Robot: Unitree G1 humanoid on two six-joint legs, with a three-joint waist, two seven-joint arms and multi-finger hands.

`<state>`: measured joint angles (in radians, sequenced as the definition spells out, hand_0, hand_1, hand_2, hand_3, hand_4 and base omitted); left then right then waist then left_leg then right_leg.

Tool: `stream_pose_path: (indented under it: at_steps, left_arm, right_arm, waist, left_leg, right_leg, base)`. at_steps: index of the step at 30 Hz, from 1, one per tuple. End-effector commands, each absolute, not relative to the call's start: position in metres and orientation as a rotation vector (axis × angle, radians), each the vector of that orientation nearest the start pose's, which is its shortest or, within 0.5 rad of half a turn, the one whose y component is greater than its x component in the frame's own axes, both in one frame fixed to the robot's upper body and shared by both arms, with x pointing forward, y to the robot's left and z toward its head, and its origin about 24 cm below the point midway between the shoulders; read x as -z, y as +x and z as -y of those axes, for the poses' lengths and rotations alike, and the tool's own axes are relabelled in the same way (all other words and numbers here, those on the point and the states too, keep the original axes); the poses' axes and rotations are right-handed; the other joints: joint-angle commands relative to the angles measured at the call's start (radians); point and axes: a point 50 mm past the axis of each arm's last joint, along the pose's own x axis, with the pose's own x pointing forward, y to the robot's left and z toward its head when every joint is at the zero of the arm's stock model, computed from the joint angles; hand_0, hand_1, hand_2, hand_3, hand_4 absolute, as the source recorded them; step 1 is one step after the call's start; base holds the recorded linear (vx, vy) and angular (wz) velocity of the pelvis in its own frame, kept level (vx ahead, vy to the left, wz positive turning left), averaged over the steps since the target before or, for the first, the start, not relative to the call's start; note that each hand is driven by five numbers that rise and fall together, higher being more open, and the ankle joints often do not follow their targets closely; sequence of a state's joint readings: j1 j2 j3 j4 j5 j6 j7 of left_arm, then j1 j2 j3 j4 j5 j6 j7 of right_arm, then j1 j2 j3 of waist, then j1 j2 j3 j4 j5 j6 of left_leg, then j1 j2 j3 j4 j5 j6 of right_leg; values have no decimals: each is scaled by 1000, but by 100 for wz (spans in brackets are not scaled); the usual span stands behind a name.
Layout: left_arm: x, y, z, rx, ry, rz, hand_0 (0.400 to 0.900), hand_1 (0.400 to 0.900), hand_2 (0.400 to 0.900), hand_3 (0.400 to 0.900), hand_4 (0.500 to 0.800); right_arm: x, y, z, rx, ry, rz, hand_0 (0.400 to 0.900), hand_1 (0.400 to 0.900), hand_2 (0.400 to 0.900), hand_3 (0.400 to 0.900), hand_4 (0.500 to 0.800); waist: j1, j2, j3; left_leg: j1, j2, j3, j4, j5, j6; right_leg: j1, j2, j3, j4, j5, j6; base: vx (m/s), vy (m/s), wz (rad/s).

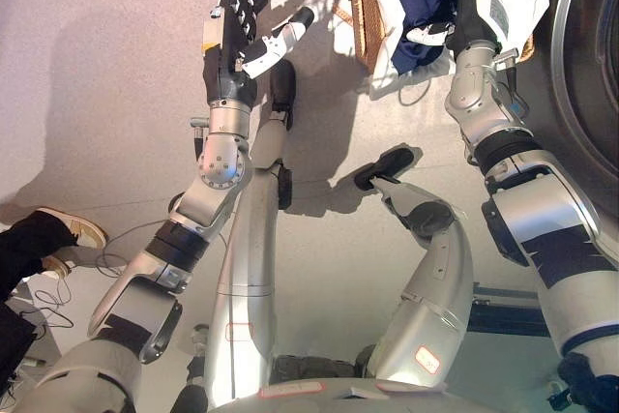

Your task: Put the clothes in the basket into the washing machine.

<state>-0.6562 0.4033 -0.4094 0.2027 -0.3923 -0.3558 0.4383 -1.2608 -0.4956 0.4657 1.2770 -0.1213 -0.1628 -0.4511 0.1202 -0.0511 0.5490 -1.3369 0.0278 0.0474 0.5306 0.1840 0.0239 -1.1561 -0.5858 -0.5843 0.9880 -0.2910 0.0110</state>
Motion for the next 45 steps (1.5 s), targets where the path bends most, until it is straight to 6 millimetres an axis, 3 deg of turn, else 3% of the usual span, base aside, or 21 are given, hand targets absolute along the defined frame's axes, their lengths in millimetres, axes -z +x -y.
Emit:
stream_pose_path:
  at_steps: [1, 4, 5, 6, 15, 20, 22, 23, 26, 27, 28, 29, 37, 45]
  left_arm:
    - [-221, 312, -107, 126, -150, 822, 900, 900, 900, 900, 800]
    - [-221, 312, -110, 122, -156, 817, 900, 900, 900, 900, 800]
    - [-220, 312, -110, 121, -158, 818, 900, 900, 900, 900, 800]
    - [-220, 311, -111, 123, -162, 817, 900, 900, 900, 900, 800]
    - [-223, 311, -114, 111, -155, 827, 900, 900, 900, 900, 800]
    - [-225, 310, -121, 71, -150, 841, 900, 900, 900, 900, 800]
    - [-225, 309, -126, 48, -147, 846, 900, 900, 900, 900, 800]
    - [-225, 309, -133, 8, -142, 848, 900, 900, 900, 900, 800]
    - [-225, 309, -138, -18, -139, 851, 900, 900, 900, 900, 800]
    - [-226, 309, -143, -47, -137, 855, 900, 900, 900, 900, 800]
    - [-226, 309, -142, -45, -136, 854, 900, 900, 900, 900, 800]
    - [-226, 309, -147, -72, -133, 857, 900, 900, 900, 900, 800]
    - [-218, 308, -160, -126, -102, 833, 900, 900, 900, 900, 800]
    - [-209, 307, -168, -161, -98, 802, 900, 900, 900, 900, 800]
  right_arm:
    - [-213, 414, 241, 446, -969, 205, 900, 900, 900, 900, 800]
    - [-209, 415, 235, 409, -998, 193, 900, 900, 900, 900, 800]
    - [-209, 416, 233, 399, -1005, 193, 520, 520, 520, 520, 572]
    - [-207, 416, 232, 395, -1010, 184, 400, 400, 400, 400, 500]
    - [-208, 416, 234, 426, -975, 181, 400, 400, 400, 400, 500]
    - [-229, 415, 231, 446, -922, 289, 400, 400, 400, 400, 500]
    - [-243, 413, 229, 455, -906, 362, 400, 400, 400, 400, 500]
    - [-261, 409, 226, 464, -877, 464, 400, 400, 400, 400, 500]
    - [-274, 403, 225, 475, -847, 546, 400, 400, 400, 400, 500]
    - [-294, 394, 223, 484, -809, 658, 400, 400, 400, 400, 500]
    - [-293, 393, 224, 485, -809, 655, 400, 400, 400, 400, 500]
    - [-310, 381, 221, 489, -754, 769, 400, 400, 400, 400, 500]
    - [-315, 347, 244, 595, -512, 912, 400, 400, 400, 400, 500]
    - [-303, 341, 270, 802, -92, 892, 400, 400, 400, 400, 500]
  waist:
    - [0, 68, -30]
    - [1, 69, -30]
    - [2, 69, -30]
    - [2, 70, -30]
    - [-3, 64, -32]
    - [-25, 42, -36]
    - [-37, 31, -38]
    - [-57, 16, -42]
    - [-72, 6, -44]
    - [-92, -5, -47]
    - [-90, -4, -47]
    - [-111, -11, -49]
    - [-156, -30, -63]
    - [-172, -19, -84]
  left_leg:
    - [45, 28, -6, 251, -333, -45]
    - [42, 26, -7, 254, -333, -45]
    - [41, 25, -9, 256, -332, -45]
    - [41, 24, -9, 257, -331, -45]
    - [42, 24, -11, 259, -329, -45]
    - [45, 32, -9, 266, -333, -47]
    - [47, 35, -10, 266, -335, -48]
    - [49, 39, -10, 269, -338, -49]
    - [53, 43, -11, 270, -342, -49]
    - [56, 48, -11, 270, -345, -49]
    - [57, 48, -11, 270, -345, -49]
    - [57, 52, -10, 272, -349, -48]
    - [68, 62, -2, 271, -359, -43]
    - [93, 74, 18, 270, -376, -34]
  right_leg:
    - [-173, 38, 23, -92, 171, 145]
    - [-176, 36, 25, -90, 169, 143]
    - [-177, 37, 26, -88, 169, 142]
    - [-177, 36, 26, -86, 169, 141]
    - [-170, 37, 25, -89, 171, 141]
    - [-157, 51, 18, -103, 177, 140]
    - [-151, 59, 15, -110, 179, 140]
    - [-143, 68, 10, -118, 182, 140]
    - [-137, 76, 6, -129, 185, 140]
    - [-132, 82, -1, -133, 187, 141]
    - [-130, 82, -1, -133, 187, 141]
    - [-128, 89, -4, -137, 187, 141]
    - [-117, 104, -3, -146, 186, 141]
    - [-109, 116, 13, -148, 177, 139]
  base:
    - [0, 0, 0]
    - [-5, -6, 1]
    - [-17, -13, 4]
    - [0, 0, 0]
    - [-1, 0, 0]
    - [-13, 4, -8]
    - [-20, 31, -20]
    - [-23, 36, -26]
    - [-16, 31, -18]
    - [-19, 46, -20]
    - [-20, 50, -22]
    - [-7, 18, -8]
    - [-11, 29, -12]
    - [-10, 41, -13]
